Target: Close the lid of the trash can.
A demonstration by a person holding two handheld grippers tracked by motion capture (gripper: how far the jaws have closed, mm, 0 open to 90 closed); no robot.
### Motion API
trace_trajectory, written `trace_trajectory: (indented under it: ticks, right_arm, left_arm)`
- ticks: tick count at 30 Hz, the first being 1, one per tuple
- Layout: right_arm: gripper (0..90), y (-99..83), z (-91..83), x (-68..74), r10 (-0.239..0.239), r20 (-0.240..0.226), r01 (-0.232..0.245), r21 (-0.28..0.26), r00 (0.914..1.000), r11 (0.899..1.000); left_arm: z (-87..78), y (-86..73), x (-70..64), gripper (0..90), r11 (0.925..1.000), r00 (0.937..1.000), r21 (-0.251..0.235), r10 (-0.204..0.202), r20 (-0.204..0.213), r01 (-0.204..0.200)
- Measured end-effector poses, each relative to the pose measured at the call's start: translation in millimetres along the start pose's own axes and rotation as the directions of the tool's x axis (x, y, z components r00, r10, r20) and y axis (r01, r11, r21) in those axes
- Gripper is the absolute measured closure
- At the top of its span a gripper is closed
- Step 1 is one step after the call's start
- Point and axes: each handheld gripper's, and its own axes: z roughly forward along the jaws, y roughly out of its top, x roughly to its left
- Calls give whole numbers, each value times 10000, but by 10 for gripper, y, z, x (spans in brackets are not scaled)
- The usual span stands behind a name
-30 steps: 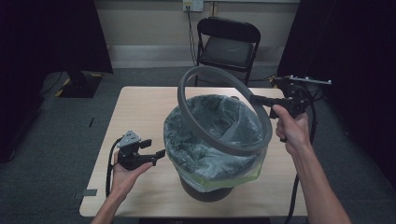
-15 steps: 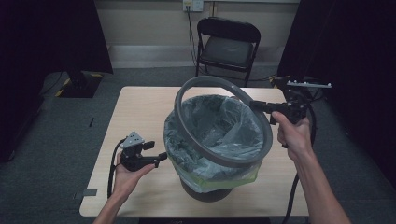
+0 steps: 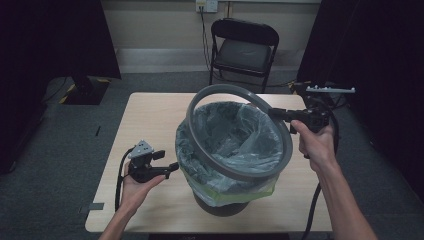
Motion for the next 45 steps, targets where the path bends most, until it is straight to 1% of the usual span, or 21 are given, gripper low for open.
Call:
trace_trajectory:
  ticks: [3,7,9,11,13,15,16,18,20,22,24,28,30,31,33,35,36,39,41,43,45]
  right_arm:
    - [797,74,-38,58,-21,-226,15,-241,9997,9997]
    - [797,139,27,155,-184,-416,177,-157,9990,9997]
    - [797,140,91,184,-357,-318,357,4,9989,9994]
    - [793,131,128,185,-317,-339,320,95,9989,9994]
    - [786,133,123,184,-411,-259,414,117,9988,9991]
    - [785,124,128,171,-400,-269,406,217,9988,9989]
    - [785,119,125,169,-406,-176,410,253,9990,9988]
    - [782,108,119,150,-485,-119,488,282,9988,9984]
    - [777,97,126,139,-474,-177,479,298,9987,9984]
    - [772,87,130,147,-528,-146,531,269,9985,9982]
    - [767,86,130,149,-531,-165,535,237,9985,9983]
    - [754,71,124,137,-588,-236,592,169,9980,9981]
    - [740,61,116,125,-548,-372,553,134,9978,9984]
    - [726,54,109,117,-530,-477,534,67,9975,9985]
    - [700,38,99,108,-608,-642,604,-75,9961,9981]
    - [674,20,93,101,-611,-723,602,-148,9955,9981]
    - [668,13,93,100,-626,-735,616,-152,9953,9980]
    - [621,-22,83,79,-608,-862,581,-340,9944,9977]
    - [607,-42,76,57,-602,-801,559,-559,9950,9969]
    - [603,-57,71,45,-602,-835,549,-649,9947,9964]
    - [590,-75,63,37,-663,-742,607,-754,9950,9953]
  left_arm:
    - [-3,1,-1,248,10000,10000,8,4,19,-4]
    - [-9,1,-8,248,10000,10000,-9,15,4,-15]
    - [-26,3,-6,248,10000,10000,-46,88,-31,-89]
    - [-50,5,-3,248,10000,10000,-80,36,20,-35]
    - [-73,7,12,248,9998,10000,-191,-26,32,27]
    - [-87,16,29,248,9997,10000,-245,-77,-62,75]
    - [-95,24,34,248,9996,9999,-259,-93,-46,92]
    - [-104,44,27,248,9996,10000,-278,-60,-34,59]
    - [-120,78,13,248,9991,10000,-411,-70,56,72]
    - [-141,115,4,248,9989,10000,-466,27,64,-24]
    - [-149,150,-8,248,9982,9998,-594,-90,158,99]
    - [-151,220,-14,245,9976,9994,-678,-127,329,150]
    - [-148,259,-24,249,9971,9992,-736,-146,363,172]
    - [-148,276,-25,260,9972,9995,-745,-78,317,102]
    - [-152,311,-32,267,9961,9988,-865,-146,461,185]
    - [-173,347,-27,278,9958,9990,-911,-41,453,82]
    - [-188,376,-26,284,9937,9985,-1095,-165,523,222]
    - [-231,456,-35,306,9899,9978,-1388,-197,630,283]
    - [-252,510,-50,310,9889,9978,-1474,-114,657,210]
    - [-284,571,-68,327,9856,9977,-1689,13,680,102]
    - [-323,643,-68,336,9836,9975,-1800,41,701,86]
